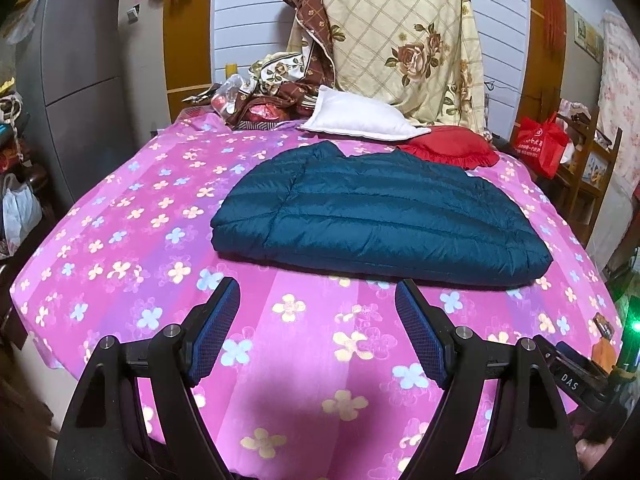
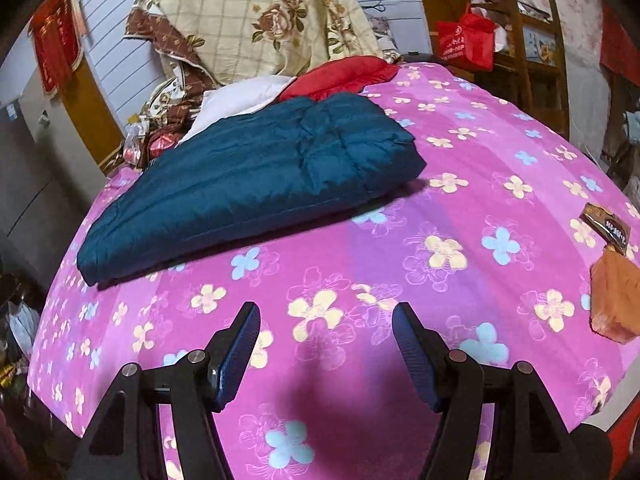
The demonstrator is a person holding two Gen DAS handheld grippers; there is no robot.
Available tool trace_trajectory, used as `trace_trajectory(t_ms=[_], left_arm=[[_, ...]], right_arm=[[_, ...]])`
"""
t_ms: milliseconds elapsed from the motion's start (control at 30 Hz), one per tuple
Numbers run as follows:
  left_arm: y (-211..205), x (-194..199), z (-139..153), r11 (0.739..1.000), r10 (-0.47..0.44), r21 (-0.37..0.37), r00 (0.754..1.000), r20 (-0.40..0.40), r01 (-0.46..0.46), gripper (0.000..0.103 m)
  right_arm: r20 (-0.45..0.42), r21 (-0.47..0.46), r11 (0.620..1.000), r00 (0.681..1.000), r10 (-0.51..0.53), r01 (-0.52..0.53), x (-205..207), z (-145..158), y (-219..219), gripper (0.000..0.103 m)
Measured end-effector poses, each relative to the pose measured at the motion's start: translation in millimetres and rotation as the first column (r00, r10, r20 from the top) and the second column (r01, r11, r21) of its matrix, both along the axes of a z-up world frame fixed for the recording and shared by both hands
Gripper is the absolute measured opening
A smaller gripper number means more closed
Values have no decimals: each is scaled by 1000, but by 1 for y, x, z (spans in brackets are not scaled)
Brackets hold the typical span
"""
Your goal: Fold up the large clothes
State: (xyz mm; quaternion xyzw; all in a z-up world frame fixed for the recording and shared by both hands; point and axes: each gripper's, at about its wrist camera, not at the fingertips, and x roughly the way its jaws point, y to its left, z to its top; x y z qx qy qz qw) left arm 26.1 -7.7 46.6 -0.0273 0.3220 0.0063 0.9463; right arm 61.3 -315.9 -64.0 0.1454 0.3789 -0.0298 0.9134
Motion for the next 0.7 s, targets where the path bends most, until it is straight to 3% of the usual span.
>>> trace_trajectory(t_ms=[200,500,700], left_arm=[[0,1,-3,1000,6,7,1000,-4,-6,80],[-1,9,-14,996,38,77,999,-11,-37,80],[-4,20,-24,994,48,105,997,-56,-42,80]], right_arm=[[-8,-32,999,1000,15,-15,1,-1,8,66],[-4,-49,999,1000,14,-14,14,6,0,66],[4,-76,997,1000,29,-29,29,21,-3,66]])
